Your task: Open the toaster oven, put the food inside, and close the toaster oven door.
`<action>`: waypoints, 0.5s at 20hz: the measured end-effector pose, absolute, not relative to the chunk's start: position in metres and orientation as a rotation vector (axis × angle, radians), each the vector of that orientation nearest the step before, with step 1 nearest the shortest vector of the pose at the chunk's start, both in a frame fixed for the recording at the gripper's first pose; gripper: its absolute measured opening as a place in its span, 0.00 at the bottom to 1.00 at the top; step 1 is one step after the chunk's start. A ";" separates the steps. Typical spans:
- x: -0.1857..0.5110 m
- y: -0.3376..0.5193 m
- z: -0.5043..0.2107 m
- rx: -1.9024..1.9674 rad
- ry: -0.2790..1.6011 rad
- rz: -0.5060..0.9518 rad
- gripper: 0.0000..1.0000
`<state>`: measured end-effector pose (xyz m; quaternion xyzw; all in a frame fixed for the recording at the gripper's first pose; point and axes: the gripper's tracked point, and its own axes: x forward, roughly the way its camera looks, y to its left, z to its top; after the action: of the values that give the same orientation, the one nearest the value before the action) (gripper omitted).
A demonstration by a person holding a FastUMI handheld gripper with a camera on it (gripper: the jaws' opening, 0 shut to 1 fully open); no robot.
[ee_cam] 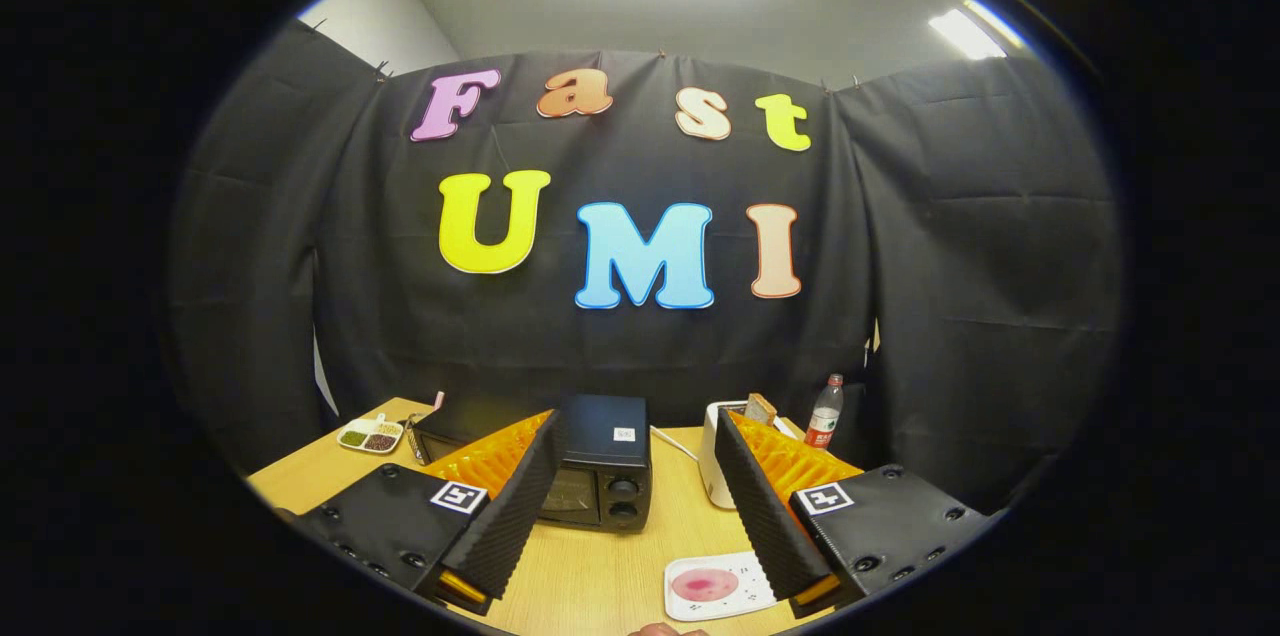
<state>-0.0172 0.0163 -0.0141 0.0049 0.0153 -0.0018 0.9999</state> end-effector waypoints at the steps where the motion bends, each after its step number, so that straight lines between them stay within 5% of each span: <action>1: -0.016 0.018 -0.014 0.008 0.035 -0.001 0.96; 10: 0.018 0.043 -0.029 0.005 0.128 -0.027 0.97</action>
<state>0.0184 0.0433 -0.0287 0.0023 0.0642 -0.0134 0.9978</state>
